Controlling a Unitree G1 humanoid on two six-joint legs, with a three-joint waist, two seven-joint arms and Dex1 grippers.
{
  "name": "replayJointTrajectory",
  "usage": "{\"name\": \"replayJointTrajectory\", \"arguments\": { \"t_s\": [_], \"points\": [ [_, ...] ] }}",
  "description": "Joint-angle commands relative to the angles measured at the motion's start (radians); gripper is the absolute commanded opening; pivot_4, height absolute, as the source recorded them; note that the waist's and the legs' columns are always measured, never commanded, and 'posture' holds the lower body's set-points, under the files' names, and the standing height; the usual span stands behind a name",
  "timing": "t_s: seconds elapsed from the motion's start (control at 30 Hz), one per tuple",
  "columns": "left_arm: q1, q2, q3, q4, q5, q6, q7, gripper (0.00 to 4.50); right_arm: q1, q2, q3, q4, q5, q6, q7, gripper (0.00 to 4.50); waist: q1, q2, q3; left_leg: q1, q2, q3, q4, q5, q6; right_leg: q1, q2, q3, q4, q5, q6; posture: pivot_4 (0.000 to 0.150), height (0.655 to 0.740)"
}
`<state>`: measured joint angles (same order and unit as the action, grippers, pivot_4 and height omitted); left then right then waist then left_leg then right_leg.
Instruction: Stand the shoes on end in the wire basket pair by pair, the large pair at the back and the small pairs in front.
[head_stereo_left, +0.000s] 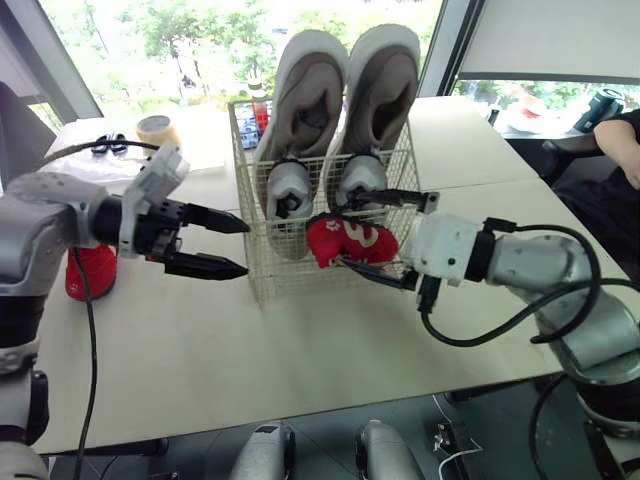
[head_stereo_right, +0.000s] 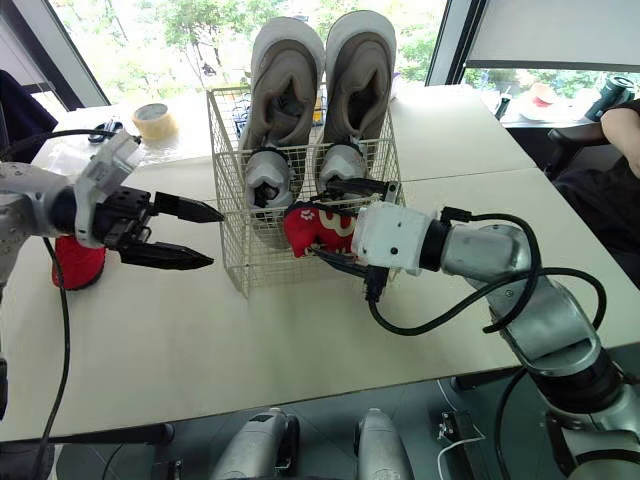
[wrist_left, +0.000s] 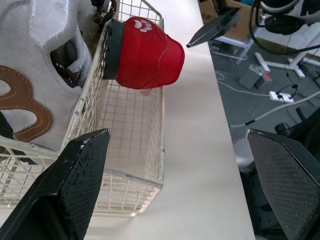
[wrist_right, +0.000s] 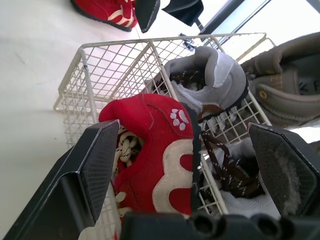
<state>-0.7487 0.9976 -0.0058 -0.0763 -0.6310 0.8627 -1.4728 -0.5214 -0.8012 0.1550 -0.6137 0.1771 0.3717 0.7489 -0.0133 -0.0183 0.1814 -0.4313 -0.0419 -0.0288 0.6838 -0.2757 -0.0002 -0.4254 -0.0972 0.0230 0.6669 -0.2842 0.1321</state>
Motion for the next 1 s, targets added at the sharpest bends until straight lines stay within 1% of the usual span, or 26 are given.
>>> {"name": "replayJointTrajectory", "arguments": {
  "t_s": [0.03,0.27,0.3,0.37,0.47,0.5,0.53,0.7,0.73,0.87,1.0],
  "points": [
    [-0.027,0.001,-0.002,0.009,0.012,-0.026,0.006,4.50,-0.013,0.019,0.005,0.007,-0.062,-0.067,-0.014,4.39,-0.001,0.000,0.000,0.000,0.000,0.000,0.000,0.000,0.000,0.000,0.000,0.000,0.000,0.000,0.000,0.150,0.7400],
    [-0.019,0.009,0.004,0.004,-0.003,-0.017,0.012,4.50,-0.015,0.028,0.082,0.101,-0.245,-0.246,-0.017,4.39,-0.001,0.000,0.000,0.000,0.000,0.000,0.000,0.001,-0.001,0.000,0.000,0.000,0.000,0.000,0.000,0.150,0.7400],
    [-0.017,0.010,0.006,-0.002,-0.010,-0.011,0.010,4.50,-0.016,0.032,0.083,0.112,-0.258,-0.266,-0.018,4.39,-0.001,0.000,0.000,0.000,0.000,0.000,0.000,0.003,-0.005,0.000,0.000,0.000,0.000,0.000,0.000,0.150,0.7400],
    [-0.020,0.008,0.004,-0.008,-0.013,-0.004,0.014,4.50,-0.019,0.043,0.081,0.132,-0.276,-0.304,-0.021,4.39,-0.002,0.000,0.000,0.000,0.000,0.000,0.000,0.003,-0.005,0.000,0.000,0.000,0.000,0.000,0.000,0.150,0.7400],
    [-0.025,0.002,0.002,-0.007,-0.009,-0.004,0.023,4.50,-0.024,0.062,0.085,0.161,-0.307,-0.363,-0.025,3.60,-0.001,0.000,0.000,0.000,0.000,0.000,0.000,0.003,-0.005,0.000,0.000,0.000,0.000,0.000,0.000,0.150,0.7400],
    [-0.026,0.000,0.001,-0.007,-0.008,-0.004,0.025,4.50,-0.025,0.070,0.086,0.170,-0.316,-0.382,-0.028,3.15,-0.001,0.000,0.000,0.000,0.000,0.000,0.000,0.003,-0.005,0.000,0.000,0.000,0.000,0.000,0.000,0.150,0.7400],
    [-0.025,-0.001,0.002,-0.007,-0.007,-0.005,0.027,4.50,-0.026,0.078,0.087,0.176,-0.323,-0.395,-0.030,2.56,-0.002,0.000,0.000,0.000,0.000,0.000,0.000,0.003,-0.005,0.000,0.000,0.000,0.000,0.000,0.000,0.150,0.7400],
    [-0.023,-0.009,-0.003,-0.003,0.002,-0.017,0.042,4.50,-0.012,0.108,0.076,0.196,-0.358,-0.447,-0.043,0.11,-0.002,0.000,0.000,0.000,0.000,0.000,0.000,0.003,-0.005,0.000,0.000,0.000,0.000,0.000,0.000,0.150,0.7400],
    [-0.023,-0.010,-0.004,-0.002,0.003,-0.019,0.044,4.50,-0.006,0.109,0.069,0.194,-0.363,-0.450,-0.046,0.05,-0.002,0.000,0.000,0.000,0.000,0.000,0.000,0.003,-0.005,0.000,0.000,0.000,0.000,0.000,0.000,0.150,0.7400],
    [-0.024,-0.018,-0.010,0.010,0.015,-0.035,0.048,4.50,0.035,0.115,0.006,0.158,-0.375,-0.415,-0.087,0.05,0.001,0.000,0.000,0.000,0.000,0.000,0.000,0.003,-0.005,0.000,0.000,0.000,0.000,0.000,0.000,0.150,0.7400],
    [-0.034,-0.033,-0.020,0.023,0.023,-0.049,0.053,4.50,0.089,0.161,-0.083,0.090,-0.375,-0.329,-0.164,0.05,0.004,0.000,0.000,0.000,0.000,-0.001,0.000,0.003,-0.005,0.001,0.000,0.000,0.000,0.000,0.000,0.150,0.7400]
  ]
}}
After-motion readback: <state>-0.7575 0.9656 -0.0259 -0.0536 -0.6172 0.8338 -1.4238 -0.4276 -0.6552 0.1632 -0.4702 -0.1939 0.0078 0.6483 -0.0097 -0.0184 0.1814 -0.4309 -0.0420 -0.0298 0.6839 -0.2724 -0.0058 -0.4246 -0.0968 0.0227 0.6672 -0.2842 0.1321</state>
